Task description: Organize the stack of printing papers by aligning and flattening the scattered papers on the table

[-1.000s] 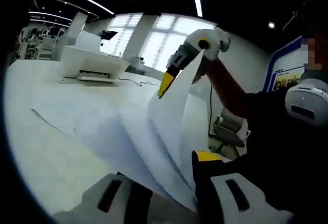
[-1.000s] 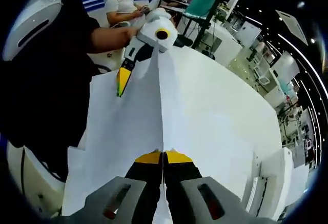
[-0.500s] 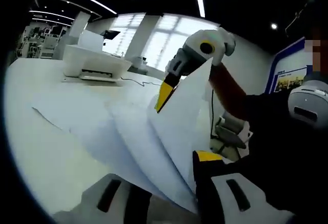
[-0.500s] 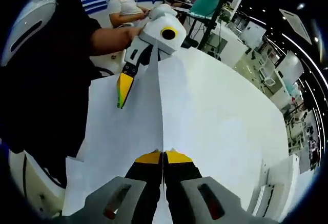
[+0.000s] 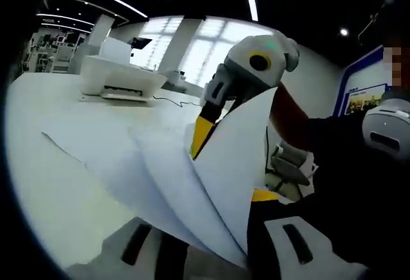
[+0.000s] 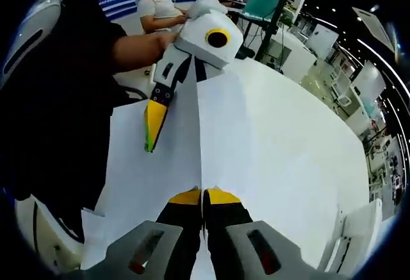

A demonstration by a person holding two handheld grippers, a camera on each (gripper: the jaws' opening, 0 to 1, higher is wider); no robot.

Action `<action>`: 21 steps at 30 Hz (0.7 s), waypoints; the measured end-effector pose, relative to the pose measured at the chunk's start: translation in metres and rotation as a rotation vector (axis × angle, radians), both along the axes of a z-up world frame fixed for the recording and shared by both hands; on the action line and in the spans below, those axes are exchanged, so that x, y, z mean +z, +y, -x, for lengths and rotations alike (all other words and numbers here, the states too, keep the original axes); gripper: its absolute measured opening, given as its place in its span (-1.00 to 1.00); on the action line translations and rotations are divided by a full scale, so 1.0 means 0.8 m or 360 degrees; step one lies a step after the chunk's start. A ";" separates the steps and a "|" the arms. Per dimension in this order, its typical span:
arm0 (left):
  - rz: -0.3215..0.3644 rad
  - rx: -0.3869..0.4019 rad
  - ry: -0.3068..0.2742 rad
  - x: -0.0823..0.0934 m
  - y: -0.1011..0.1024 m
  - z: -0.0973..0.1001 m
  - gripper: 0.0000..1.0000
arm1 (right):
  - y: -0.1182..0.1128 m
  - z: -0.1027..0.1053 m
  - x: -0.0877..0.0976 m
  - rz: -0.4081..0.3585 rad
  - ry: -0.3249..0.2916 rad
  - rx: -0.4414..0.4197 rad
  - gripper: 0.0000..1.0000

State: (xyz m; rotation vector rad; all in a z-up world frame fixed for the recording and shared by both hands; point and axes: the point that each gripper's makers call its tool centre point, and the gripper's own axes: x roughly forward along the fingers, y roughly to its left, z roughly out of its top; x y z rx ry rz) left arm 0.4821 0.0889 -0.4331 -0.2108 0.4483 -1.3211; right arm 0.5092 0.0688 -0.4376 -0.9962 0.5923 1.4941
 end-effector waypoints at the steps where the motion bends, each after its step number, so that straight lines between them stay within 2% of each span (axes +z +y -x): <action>1: -0.0001 0.0002 -0.0002 0.000 0.000 0.000 -0.30 | 0.001 0.000 -0.001 -0.0001 0.0002 -0.0005 -1.00; 8: -0.0005 0.0002 -0.0010 0.000 0.001 0.000 -0.27 | 0.006 -0.004 -0.006 -0.0002 0.0020 -0.0032 -1.00; 11: 0.0014 -0.0025 -0.0019 0.004 0.000 0.006 -0.17 | -0.001 -0.011 -0.015 0.0063 -0.0021 -0.0050 -1.00; 21: 0.0000 -0.0016 0.0012 0.002 -0.003 0.004 -0.19 | 0.010 -0.001 -0.019 0.0024 0.0054 -0.0054 -1.00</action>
